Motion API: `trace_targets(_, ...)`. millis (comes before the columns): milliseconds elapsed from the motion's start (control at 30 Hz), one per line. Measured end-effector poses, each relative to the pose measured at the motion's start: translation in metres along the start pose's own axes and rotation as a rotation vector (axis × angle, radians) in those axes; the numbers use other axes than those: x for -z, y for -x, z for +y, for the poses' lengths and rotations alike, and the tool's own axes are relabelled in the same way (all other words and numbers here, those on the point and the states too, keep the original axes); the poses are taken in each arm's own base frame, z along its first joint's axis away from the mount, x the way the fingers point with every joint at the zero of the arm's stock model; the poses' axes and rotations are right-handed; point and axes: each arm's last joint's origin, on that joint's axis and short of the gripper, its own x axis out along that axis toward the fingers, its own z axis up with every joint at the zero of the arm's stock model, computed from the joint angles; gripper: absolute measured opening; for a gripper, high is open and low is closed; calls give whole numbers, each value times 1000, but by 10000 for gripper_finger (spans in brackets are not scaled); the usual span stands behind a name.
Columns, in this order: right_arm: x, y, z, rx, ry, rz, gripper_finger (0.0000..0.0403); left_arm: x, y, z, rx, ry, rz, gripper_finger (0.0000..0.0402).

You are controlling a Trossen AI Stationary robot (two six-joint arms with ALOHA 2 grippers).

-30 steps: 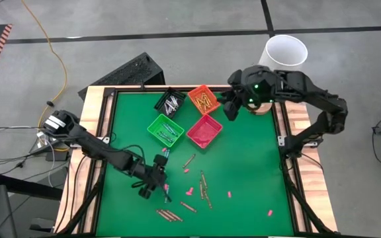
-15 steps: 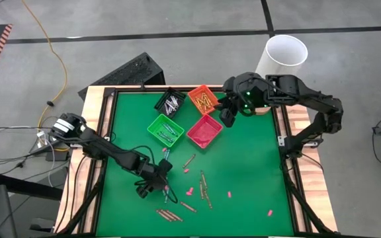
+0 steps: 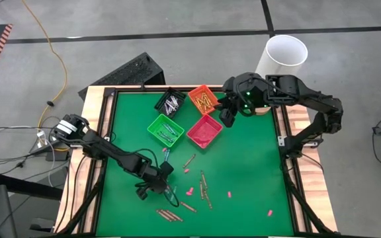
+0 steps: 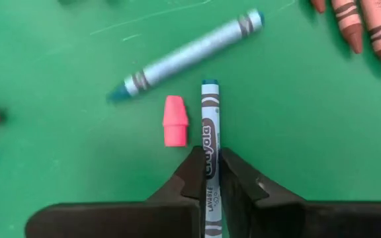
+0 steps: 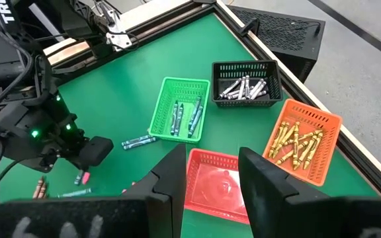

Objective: Sort crayons
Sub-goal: Put the blue crayon into the bin

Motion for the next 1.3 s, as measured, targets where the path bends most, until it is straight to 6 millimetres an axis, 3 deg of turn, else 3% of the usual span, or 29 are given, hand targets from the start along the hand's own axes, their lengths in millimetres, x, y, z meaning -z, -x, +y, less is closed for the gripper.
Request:
trace_targets(367, 0, 2, 5, -21, 8, -14, 133, -11, 8, 8, -47, 164, -13, 6)
trace_targets(567, 5, 24, 19, -106, 52, -82, 133, -23, 28, 18, -204, 227, 10, 7)
trace_targets(767, 18, 65, 26, -160, 79, -161, 133, -27, 71, 29, -330, 282, -64, 8)
trace_targets(1000, 36, 97, 46, -124, 144, -269, 133, -30, 148, 51, -624, 447, -411, 8)
trace_targets(1133, 46, 94, 61, -49, 179, -335, 133, -33, 198, 63, -784, 508, -722, 9)
trace_targets(1300, 52, 71, 88, -31, 241, -422, 133, -36, 235, 69, -881, 501, -1001, 9)
